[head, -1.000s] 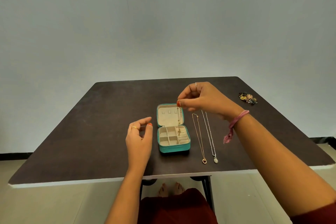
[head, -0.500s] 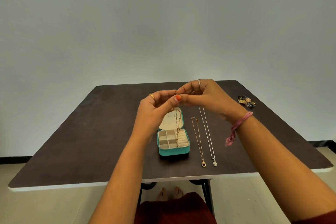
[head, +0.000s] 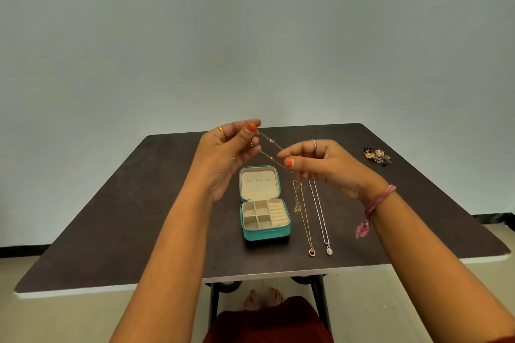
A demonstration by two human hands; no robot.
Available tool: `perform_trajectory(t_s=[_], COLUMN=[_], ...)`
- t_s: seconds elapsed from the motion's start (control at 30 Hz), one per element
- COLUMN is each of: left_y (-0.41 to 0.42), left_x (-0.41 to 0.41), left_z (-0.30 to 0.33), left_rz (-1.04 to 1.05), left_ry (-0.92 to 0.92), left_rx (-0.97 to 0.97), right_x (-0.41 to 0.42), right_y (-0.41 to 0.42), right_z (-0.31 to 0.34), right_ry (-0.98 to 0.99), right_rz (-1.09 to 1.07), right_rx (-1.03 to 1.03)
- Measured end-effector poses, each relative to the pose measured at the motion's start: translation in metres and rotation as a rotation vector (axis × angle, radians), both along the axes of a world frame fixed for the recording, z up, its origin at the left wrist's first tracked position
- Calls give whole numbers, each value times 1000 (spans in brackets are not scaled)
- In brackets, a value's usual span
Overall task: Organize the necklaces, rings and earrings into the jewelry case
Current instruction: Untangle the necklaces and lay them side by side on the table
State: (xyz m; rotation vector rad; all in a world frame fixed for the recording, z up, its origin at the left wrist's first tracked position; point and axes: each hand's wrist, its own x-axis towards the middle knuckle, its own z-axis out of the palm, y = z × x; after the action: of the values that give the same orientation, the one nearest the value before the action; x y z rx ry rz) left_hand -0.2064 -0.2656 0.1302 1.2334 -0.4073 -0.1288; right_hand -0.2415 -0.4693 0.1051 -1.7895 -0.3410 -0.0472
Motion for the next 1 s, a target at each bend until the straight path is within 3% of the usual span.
perform_trajectory(t_s=[0.5,0.87,1.0], left_y=[-5,0,5], left_x=[-3,-10,-10], left_z=[-20,-38,-41], left_rz=[-45,-241,-160], left_ry=[164,352,273], left_rx=[21,-38,-57], right_x=[-1,-3,-4], right_y=[-5,1,-3], right_z=[-25,-24,-28], right_ry=[148,183,79], right_rz=[41,-115,-232], right_rx=[853,695,435])
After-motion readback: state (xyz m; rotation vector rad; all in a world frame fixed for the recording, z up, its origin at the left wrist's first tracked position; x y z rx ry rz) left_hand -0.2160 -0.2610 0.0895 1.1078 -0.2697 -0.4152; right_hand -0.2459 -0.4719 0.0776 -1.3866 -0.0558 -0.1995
